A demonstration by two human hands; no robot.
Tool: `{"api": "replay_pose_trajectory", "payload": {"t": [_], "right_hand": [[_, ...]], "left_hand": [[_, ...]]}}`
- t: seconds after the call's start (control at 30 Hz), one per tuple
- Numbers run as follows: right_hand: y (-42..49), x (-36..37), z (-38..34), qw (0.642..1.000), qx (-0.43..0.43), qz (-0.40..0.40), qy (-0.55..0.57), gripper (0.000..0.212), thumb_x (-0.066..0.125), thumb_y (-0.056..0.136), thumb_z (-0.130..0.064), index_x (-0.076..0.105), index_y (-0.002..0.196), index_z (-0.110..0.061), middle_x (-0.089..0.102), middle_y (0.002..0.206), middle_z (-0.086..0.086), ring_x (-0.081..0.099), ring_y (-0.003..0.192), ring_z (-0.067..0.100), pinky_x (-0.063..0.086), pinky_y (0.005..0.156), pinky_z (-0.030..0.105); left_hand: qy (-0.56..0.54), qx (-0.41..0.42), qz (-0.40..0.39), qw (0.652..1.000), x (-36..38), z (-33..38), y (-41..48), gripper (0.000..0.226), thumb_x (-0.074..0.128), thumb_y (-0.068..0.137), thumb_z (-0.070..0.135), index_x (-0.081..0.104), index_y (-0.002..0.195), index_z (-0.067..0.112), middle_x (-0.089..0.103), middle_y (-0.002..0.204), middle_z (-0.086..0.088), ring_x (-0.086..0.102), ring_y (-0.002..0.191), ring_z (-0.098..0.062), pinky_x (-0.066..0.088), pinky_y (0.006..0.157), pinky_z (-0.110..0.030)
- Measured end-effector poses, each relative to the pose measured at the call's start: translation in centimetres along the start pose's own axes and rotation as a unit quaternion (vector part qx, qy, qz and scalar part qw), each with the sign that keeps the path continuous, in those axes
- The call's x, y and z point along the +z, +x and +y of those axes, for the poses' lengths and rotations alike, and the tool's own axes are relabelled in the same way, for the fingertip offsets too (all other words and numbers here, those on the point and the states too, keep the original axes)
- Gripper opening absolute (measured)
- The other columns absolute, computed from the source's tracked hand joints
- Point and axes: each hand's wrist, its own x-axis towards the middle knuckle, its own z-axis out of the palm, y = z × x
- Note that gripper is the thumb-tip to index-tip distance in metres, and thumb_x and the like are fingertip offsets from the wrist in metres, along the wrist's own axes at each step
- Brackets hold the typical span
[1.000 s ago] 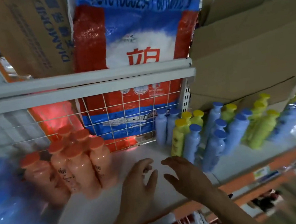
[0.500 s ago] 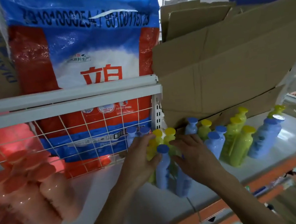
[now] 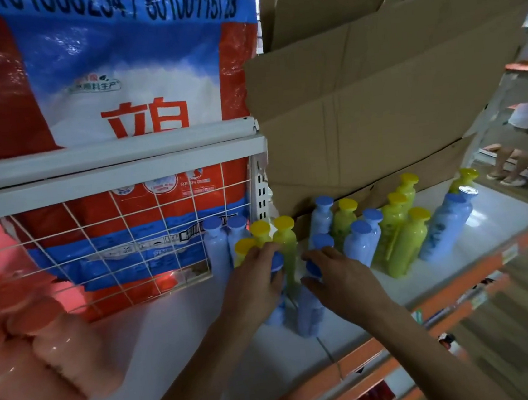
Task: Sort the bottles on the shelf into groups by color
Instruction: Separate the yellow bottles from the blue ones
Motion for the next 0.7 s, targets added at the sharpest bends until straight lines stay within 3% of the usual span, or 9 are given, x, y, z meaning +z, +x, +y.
{"api": "replay_pose_trajectory", "payload": {"t": [0.13,0.23,0.37,0.57,0.7], "right_hand": [[-0.1,0.1,-1.3,0.999,-0.024,0.006,0.032,0.033,0.069,0.08,-0.027,0.064,0.111,-0.019,0.064,0.094,0.003,0.066,0.08,0.029,0.053,0.061,0.041],[0.1,0.0,-3.4,0.997,-0.047,0.021,0.058,0.032,0.064,0.077,-0.029,0.065,0.108,-0.023,0.064,0.093,-0.001,0.065,0.077,0.027,0.053,0.057,0.04],[1.3,0.3,-6.5,0.99,-0.077,-0.002,0.116,0.033,0.062,0.078,-0.032,0.063,0.109,-0.024,0.066,0.099,-0.001,0.064,0.086,0.025,0.053,0.067,0.04],[3.2,3.1,-11.6,0.985,-0.112,-0.022,0.132,0.031,0.065,0.082,-0.028,0.065,0.112,-0.019,0.066,0.105,0.006,0.063,0.092,0.028,0.052,0.075,0.04],[4.9,4.8,-13.7,0.983,-0.118,-0.034,0.139,0.031,0.068,0.08,-0.02,0.065,0.112,-0.019,0.065,0.101,0.008,0.063,0.091,0.031,0.051,0.072,0.039]], "left_hand": [[-0.025,-0.007,0.027,0.999,-0.9,-0.7,-1.9,0.029,0.062,0.091,0.031,0.054,0.118,0.031,0.063,0.11,0.002,0.064,0.093,-0.019,0.054,0.071,-0.038],[-0.04,-0.034,0.06,0.997,-2.6,-1.6,-3.0,0.03,0.066,0.089,0.029,0.058,0.118,0.032,0.064,0.108,0.007,0.063,0.091,-0.013,0.052,0.072,-0.031],[-0.011,-0.077,0.072,0.994,-5.9,-3.4,-3.9,0.029,0.068,0.085,0.029,0.062,0.113,0.034,0.067,0.101,0.011,0.06,0.08,-0.01,0.044,0.067,-0.025],[-0.003,-0.136,0.094,0.986,-8.2,-6.7,-5.9,0.021,0.064,0.086,0.028,0.059,0.106,0.032,0.062,0.098,0.011,0.06,0.086,-0.01,0.048,0.07,-0.029],[0.01,-0.157,0.097,0.983,-8.9,-8.2,-6.1,0.03,0.052,0.081,0.04,0.056,0.109,0.029,0.061,0.104,0.007,0.06,0.093,-0.017,0.051,0.074,-0.037]]}}
